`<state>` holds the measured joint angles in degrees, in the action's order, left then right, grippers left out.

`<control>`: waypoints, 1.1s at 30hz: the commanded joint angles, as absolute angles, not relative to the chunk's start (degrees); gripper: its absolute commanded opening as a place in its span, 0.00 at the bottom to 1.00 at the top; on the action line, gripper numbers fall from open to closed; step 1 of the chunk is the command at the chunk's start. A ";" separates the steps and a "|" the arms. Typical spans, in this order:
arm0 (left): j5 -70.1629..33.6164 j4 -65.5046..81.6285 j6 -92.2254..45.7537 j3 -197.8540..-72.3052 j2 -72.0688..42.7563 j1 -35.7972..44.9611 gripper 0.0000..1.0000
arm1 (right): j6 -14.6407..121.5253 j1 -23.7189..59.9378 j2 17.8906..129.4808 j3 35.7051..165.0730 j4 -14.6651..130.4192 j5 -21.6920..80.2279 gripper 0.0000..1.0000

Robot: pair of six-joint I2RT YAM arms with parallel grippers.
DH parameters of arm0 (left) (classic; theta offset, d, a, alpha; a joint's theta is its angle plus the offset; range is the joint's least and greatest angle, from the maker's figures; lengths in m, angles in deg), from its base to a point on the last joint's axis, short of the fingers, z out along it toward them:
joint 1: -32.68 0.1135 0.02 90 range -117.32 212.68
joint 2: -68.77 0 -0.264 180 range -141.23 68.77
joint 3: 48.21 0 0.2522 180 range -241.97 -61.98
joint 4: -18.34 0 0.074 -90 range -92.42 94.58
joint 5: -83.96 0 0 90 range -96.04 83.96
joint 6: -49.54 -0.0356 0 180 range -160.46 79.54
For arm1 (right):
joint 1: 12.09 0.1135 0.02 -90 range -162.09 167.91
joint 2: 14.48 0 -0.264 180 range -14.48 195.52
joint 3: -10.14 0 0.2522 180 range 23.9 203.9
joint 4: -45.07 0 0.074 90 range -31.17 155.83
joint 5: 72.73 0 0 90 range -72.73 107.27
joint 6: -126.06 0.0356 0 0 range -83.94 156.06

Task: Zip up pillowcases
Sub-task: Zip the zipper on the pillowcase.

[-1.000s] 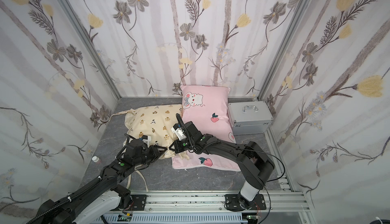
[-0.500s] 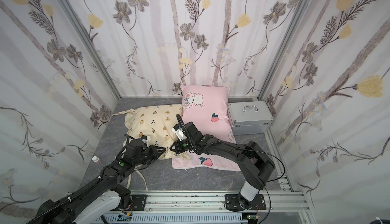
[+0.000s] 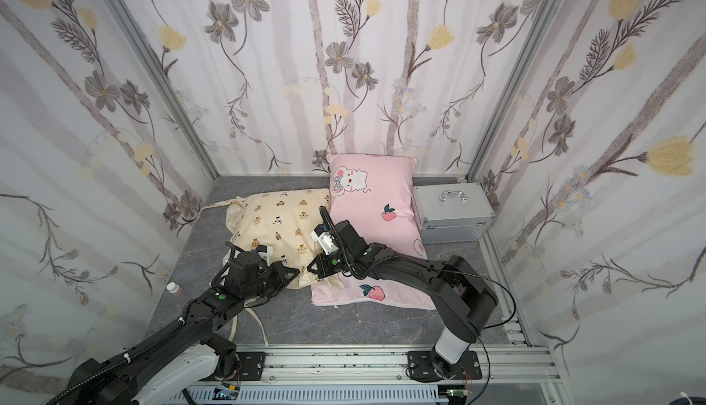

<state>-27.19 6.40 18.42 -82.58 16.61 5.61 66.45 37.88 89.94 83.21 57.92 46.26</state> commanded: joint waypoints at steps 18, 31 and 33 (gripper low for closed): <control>-11.14 -8.03 18.24 -83.22 28.08 10.09 0.00 | 61.81 37.91 83.39 83.75 60.21 41.09 0.00; -8.16 -6.62 23.51 -81.50 36.89 4.08 0.00 | 32.38 49.60 84.04 89.90 65.20 28.04 0.59; -7.90 -6.91 24.03 -80.90 37.95 3.44 0.00 | 30.92 50.47 86.65 90.81 64.39 27.56 0.56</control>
<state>-10.38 -7.19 21.96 -81.48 36.87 3.99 37.25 49.69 84.48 89.74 66.71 29.02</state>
